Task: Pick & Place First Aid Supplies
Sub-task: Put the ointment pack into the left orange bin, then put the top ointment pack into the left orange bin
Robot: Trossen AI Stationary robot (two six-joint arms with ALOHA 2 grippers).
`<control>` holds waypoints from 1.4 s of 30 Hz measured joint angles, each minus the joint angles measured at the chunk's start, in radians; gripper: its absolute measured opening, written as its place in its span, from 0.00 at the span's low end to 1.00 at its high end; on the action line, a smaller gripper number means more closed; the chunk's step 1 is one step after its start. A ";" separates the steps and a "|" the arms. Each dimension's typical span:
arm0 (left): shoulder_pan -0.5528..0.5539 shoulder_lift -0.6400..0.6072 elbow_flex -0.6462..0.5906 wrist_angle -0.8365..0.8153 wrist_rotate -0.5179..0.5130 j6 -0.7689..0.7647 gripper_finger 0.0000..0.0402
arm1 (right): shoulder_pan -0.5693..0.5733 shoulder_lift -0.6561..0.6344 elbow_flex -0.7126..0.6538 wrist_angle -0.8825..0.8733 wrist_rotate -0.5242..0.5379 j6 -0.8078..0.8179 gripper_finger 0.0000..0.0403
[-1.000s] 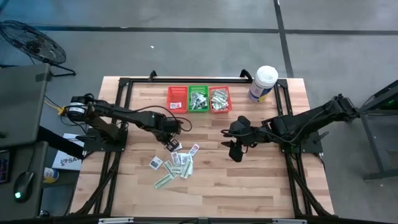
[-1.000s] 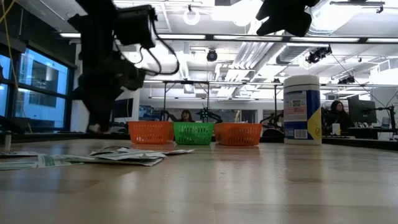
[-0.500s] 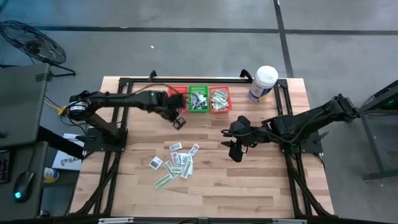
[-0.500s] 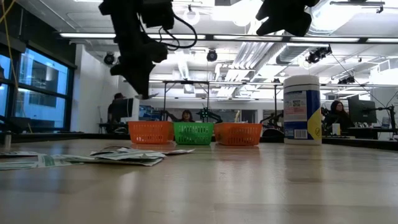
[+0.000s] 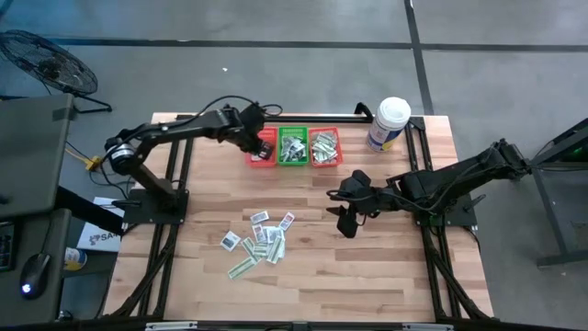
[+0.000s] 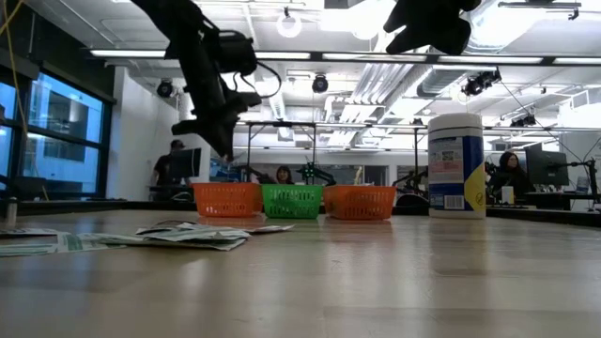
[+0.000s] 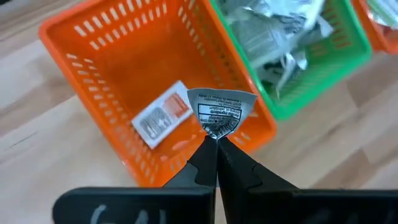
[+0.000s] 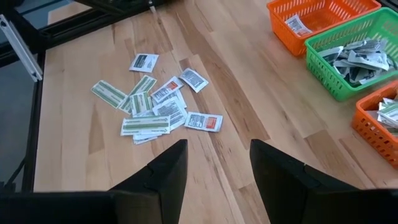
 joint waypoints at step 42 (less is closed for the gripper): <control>-0.099 0.077 0.156 -0.252 -0.020 0.312 0.40 | 0.000 0.000 0.000 0.000 0.016 0.045 0.42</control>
